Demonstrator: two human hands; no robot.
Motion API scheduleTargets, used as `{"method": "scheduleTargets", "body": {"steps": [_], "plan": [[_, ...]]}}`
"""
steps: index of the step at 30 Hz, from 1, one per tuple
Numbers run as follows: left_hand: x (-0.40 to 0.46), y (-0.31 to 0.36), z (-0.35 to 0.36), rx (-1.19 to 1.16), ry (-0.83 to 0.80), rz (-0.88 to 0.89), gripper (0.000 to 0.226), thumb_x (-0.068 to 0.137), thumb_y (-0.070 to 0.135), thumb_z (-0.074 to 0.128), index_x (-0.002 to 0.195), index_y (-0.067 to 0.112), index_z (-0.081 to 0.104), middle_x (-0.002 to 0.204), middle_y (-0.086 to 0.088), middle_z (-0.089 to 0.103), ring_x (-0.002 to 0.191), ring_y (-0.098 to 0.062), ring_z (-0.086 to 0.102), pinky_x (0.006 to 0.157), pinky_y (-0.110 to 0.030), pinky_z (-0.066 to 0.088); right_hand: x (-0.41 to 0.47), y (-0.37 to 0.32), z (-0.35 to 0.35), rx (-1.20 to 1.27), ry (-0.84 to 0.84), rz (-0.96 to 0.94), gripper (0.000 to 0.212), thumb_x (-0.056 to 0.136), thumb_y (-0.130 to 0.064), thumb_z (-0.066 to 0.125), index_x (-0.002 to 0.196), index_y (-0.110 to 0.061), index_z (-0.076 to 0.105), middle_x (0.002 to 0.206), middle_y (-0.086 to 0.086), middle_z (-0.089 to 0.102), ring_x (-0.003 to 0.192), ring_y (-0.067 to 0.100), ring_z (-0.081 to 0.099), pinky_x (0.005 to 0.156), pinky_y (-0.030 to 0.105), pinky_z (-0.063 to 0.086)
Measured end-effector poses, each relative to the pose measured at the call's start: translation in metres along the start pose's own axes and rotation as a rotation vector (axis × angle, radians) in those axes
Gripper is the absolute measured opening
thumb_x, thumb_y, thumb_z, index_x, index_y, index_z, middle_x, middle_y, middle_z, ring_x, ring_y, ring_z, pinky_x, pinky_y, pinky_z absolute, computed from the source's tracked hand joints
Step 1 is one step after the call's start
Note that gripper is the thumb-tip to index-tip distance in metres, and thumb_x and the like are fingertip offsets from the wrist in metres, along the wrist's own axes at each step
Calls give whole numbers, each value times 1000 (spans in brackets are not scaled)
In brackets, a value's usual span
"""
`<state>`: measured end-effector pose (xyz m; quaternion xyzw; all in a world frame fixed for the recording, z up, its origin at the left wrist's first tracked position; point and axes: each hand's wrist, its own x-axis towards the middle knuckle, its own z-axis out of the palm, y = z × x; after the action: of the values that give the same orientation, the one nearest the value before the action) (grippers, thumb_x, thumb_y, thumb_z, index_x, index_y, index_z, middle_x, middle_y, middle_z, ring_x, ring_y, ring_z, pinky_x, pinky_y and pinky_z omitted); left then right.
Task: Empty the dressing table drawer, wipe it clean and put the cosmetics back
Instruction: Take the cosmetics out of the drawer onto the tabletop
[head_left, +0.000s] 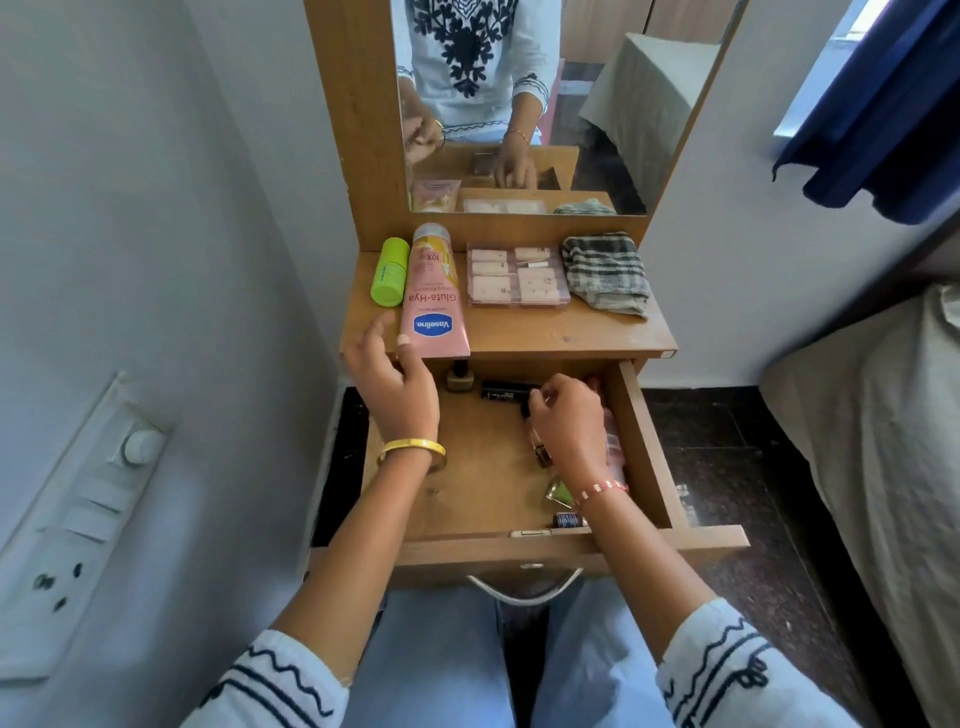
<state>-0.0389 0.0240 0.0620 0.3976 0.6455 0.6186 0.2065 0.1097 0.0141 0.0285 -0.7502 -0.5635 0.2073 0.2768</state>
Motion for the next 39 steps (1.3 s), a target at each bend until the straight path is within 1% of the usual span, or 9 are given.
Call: {"method": "scheduleTargets", "body": {"steps": [2,5,9,12,21,26,30,34,39], "plan": [[-13,-5,0,-1,-19,57,26,93,11,48,115,1,55,114,-8,45,96,-4,51,67,0,44,5,9,-2,-205,-128,28,28,91,-20,54,118,-10,56,123,12,52,114,28,49,95,34,41],[-28,-15,3,14,-119,51,20,91,10,48,104,1,60,101,-2,48,83,-8,51,73,-14,45,9,16,-3,-393,-268,2,43,94,-21,50,134,-8,44,139,17,39,128,34,37,106,41,34],[-45,-24,9,115,-329,17,17,90,7,48,94,11,64,97,-1,61,86,-9,53,75,-11,44,8,21,8,-489,-309,-33,41,93,-17,52,132,-7,44,139,19,37,128,36,35,105,44,38],[-50,-28,12,194,-439,-37,18,92,10,48,96,13,64,95,4,61,88,-8,53,75,-20,44,7,21,9,-473,-320,-64,42,92,-13,51,134,-10,45,140,18,37,129,35,35,106,43,37],[-50,-36,12,306,-580,-85,17,92,13,49,99,15,65,94,1,62,84,-10,53,66,-16,43,21,23,7,-644,-326,-120,37,94,-27,49,127,-9,50,129,17,52,125,36,40,98,43,42],[-50,-37,12,343,-627,-100,18,92,13,49,101,14,64,88,4,56,80,-10,51,55,-11,36,27,22,4,-599,-344,-61,40,86,-23,64,120,-4,54,133,21,43,121,35,43,100,42,43],[-49,-38,13,343,-674,-177,18,92,15,49,102,15,64,84,5,55,77,-11,51,55,-15,38,27,23,-1,-572,-298,-50,66,75,-32,76,127,-5,46,132,18,44,122,33,43,100,41,44],[-47,-40,12,319,-718,-289,20,91,17,51,108,14,62,93,-1,60,86,-15,54,70,-24,43,22,18,-4,-277,-277,20,42,80,-16,71,116,-9,50,116,11,60,110,27,56,83,31,46],[-43,-40,13,249,-769,-416,31,92,24,53,118,8,57,112,-6,61,103,-24,59,88,-35,50,18,0,-6,157,-363,33,29,81,-16,71,105,-8,58,97,7,60,88,19,57,59,19,43]]}}
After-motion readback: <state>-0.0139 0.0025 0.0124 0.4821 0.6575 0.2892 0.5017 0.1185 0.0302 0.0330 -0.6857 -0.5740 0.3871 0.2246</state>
